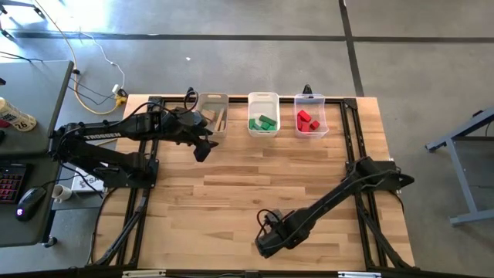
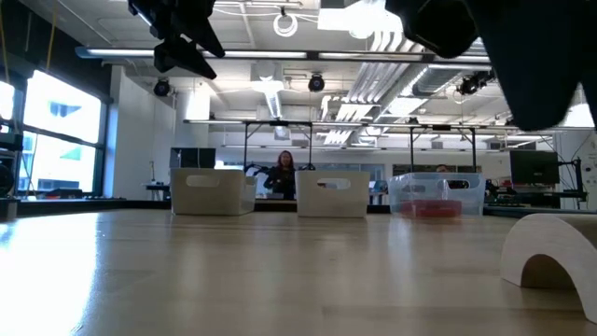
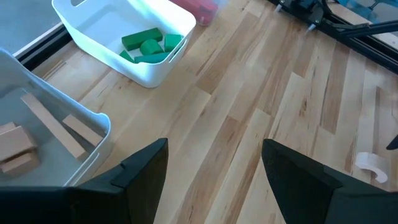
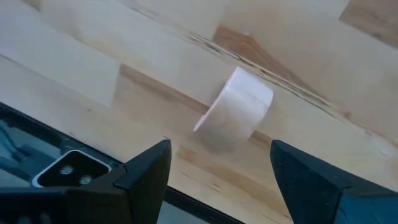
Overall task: Sort & place blocks by color
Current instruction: Put the brown arch block into the gray bin
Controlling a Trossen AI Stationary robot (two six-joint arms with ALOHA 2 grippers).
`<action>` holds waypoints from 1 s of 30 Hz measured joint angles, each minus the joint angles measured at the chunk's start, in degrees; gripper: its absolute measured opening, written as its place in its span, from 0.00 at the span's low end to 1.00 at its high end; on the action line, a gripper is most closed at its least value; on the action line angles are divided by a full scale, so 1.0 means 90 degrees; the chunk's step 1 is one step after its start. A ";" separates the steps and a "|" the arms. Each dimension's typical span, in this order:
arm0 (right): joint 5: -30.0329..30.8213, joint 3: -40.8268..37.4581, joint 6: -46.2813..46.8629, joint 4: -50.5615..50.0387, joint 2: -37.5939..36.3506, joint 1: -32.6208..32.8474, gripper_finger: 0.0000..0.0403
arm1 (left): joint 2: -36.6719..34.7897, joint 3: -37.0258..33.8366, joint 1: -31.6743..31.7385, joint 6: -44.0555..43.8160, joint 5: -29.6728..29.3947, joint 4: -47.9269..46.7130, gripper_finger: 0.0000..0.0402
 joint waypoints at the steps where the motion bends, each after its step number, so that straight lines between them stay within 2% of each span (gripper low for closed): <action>1: -0.0021 0.0000 0.0018 0.0002 0.0035 0.0009 0.65 | -0.0002 0.0000 0.0000 0.0001 0.0000 0.0001 0.61; 17: -0.0149 0.0000 0.0064 0.0163 0.0593 0.0006 0.63 | 0.0001 0.0000 0.0001 0.0002 -0.0022 -0.0018 0.61; 20: -0.0137 0.0000 0.0048 0.0157 0.0593 0.0006 0.56 | 0.0001 0.0000 0.0001 0.0004 -0.0022 -0.0020 0.61; 26: -0.0042 0.0002 -0.0031 0.0067 0.0583 -0.0023 0.27 | 0.0001 0.0000 0.0002 0.0051 -0.0044 -0.0020 0.61; 30: -0.0047 0.0007 -0.0176 0.0076 0.0581 -0.0025 0.25 | 0.0003 0.0000 0.0000 0.0053 -0.0044 -0.0020 0.61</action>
